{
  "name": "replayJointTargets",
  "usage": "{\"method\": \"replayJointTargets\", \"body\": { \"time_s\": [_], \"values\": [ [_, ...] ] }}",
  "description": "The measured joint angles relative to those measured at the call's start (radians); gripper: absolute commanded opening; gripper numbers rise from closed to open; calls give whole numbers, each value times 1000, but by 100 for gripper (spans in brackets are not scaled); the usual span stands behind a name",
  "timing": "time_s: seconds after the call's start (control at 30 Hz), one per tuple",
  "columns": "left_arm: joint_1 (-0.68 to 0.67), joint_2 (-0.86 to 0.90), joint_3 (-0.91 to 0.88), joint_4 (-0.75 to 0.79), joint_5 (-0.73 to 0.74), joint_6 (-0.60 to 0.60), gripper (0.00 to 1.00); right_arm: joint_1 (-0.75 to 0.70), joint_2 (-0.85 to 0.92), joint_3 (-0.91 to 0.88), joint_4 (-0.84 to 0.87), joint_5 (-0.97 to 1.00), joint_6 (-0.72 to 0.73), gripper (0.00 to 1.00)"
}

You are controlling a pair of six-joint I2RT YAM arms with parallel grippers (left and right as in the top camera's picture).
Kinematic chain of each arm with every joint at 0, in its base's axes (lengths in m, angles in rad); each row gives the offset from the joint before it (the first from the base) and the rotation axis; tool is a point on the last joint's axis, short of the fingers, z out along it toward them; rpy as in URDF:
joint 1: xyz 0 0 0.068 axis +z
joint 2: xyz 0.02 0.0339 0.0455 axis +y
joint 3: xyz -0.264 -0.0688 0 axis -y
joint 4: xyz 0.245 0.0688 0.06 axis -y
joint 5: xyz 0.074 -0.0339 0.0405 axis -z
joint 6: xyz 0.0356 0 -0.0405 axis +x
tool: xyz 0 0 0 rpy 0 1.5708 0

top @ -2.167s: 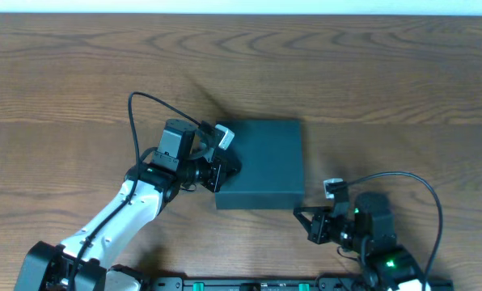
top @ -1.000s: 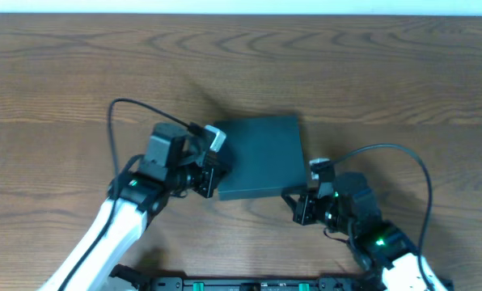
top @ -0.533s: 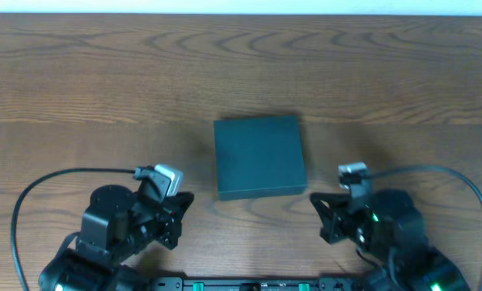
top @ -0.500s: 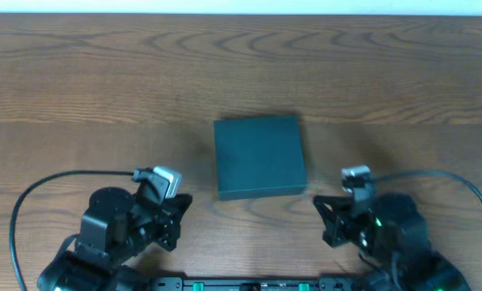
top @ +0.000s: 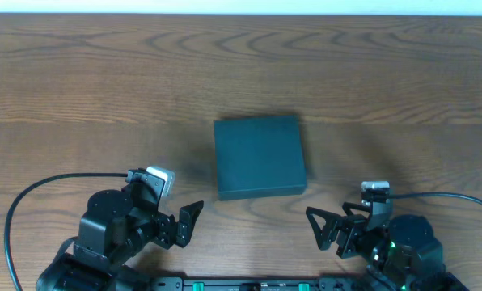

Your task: Pack container

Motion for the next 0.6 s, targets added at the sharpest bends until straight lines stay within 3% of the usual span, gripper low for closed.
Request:
{"method": "replayJointTargets", "body": {
  "time_s": [0.43, 0.6],
  "values": [
    [0, 0, 0, 0, 0, 0, 96, 0, 0, 0, -23, 0, 11, 99],
    [12, -27, -3, -8, -75, 42, 95, 0, 0, 0, -24, 0, 17, 99]
  ]
}}
